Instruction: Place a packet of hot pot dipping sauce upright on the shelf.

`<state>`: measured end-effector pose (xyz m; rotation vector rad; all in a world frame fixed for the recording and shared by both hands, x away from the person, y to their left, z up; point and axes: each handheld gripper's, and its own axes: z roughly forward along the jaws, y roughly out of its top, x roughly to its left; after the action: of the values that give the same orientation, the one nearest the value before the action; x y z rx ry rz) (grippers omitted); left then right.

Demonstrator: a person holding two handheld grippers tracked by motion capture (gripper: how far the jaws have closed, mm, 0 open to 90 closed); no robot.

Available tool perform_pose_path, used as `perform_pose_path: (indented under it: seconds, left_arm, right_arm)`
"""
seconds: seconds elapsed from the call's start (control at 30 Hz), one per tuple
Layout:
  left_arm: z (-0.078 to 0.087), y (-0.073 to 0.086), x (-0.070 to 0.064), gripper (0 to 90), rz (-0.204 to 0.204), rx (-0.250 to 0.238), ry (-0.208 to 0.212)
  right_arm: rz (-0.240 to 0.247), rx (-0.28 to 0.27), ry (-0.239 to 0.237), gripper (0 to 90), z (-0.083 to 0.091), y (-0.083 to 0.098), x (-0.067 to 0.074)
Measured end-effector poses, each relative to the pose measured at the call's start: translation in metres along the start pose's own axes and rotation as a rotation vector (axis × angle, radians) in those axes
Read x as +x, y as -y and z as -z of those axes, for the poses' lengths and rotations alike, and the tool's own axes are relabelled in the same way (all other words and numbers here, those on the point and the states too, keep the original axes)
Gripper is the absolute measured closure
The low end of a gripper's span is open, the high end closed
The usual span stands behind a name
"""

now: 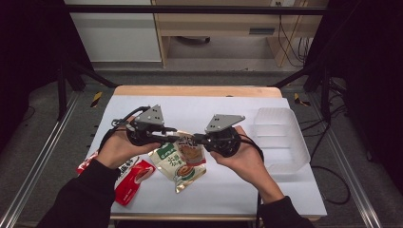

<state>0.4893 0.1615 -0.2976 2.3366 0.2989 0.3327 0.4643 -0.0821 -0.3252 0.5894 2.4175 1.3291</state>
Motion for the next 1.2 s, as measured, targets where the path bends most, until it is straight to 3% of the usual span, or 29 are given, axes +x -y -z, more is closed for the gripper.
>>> perform_pose_path:
  seconds: [0.23,0.47,0.5,0.53,0.57,0.6,0.63,0.67,0.7,0.77,1.03,1.07,1.17,1.2]
  left_arm:
    - [-0.002,-0.01,-0.006,73.3,-0.024,0.01,0.0]
    - [-0.004,-0.014,-0.009,73.6,-0.033,0.013,0.005]
    - [-0.005,-0.015,-0.009,73.6,-0.037,0.015,0.006]
    - [-0.005,-0.015,-0.01,73.7,-0.041,0.019,0.001]
    - [-0.006,-0.015,-0.01,73.7,-0.042,0.021,0.0]
    - [-0.006,-0.015,-0.01,73.7,-0.048,0.025,-0.004]
    - [-0.006,-0.015,-0.01,73.7,-0.048,0.025,-0.004]
    - [-0.005,-0.015,-0.01,73.7,-0.055,0.031,-0.003]
    - [-0.005,-0.015,-0.01,73.7,-0.055,0.031,-0.003]
    - [-0.005,-0.015,-0.01,73.7,-0.063,0.04,-0.002]
    - [-0.007,-0.015,-0.012,73.7,-0.077,0.037,0.01]
    - [-0.007,-0.015,-0.013,73.7,-0.081,0.037,0.015]
    - [-0.008,-0.014,-0.013,73.7,-0.086,0.037,0.019]
    - [-0.009,-0.014,-0.013,73.7,-0.088,0.036,0.023]
  right_arm:
    - [0.014,0.025,0.011,88.0,0.005,0.002,-0.002]
    - [0.075,0.104,0.031,84.4,0.008,-0.004,-0.003]
    - [0.079,0.116,0.031,82.2,0.008,-0.005,-0.004]
    - [0.095,0.146,0.022,73.5,0.008,-0.008,-0.005]
    - [0.095,0.146,0.022,73.5,0.008,-0.008,-0.005]
    - [0.138,0.184,0.032,63.2,0.007,-0.011,-0.004]
    - [0.138,0.184,0.032,63.2,0.007,-0.011,-0.004]
    - [0.181,0.226,0.045,54.4,0.007,-0.015,-0.004]
    - [0.181,0.226,0.045,54.4,0.007,-0.015,-0.004]
    - [0.219,0.258,0.041,44.7,0.006,-0.021,-0.005]
    - [0.276,0.32,0.007,30.6,-0.004,-0.03,-0.008]
    - [0.29,0.335,-0.005,25.7,-0.006,-0.031,-0.009]
    - [0.297,0.36,-0.025,26.0,-0.008,-0.033,-0.012]
    - [0.29,0.373,-0.044,30.8,-0.01,-0.033,-0.013]
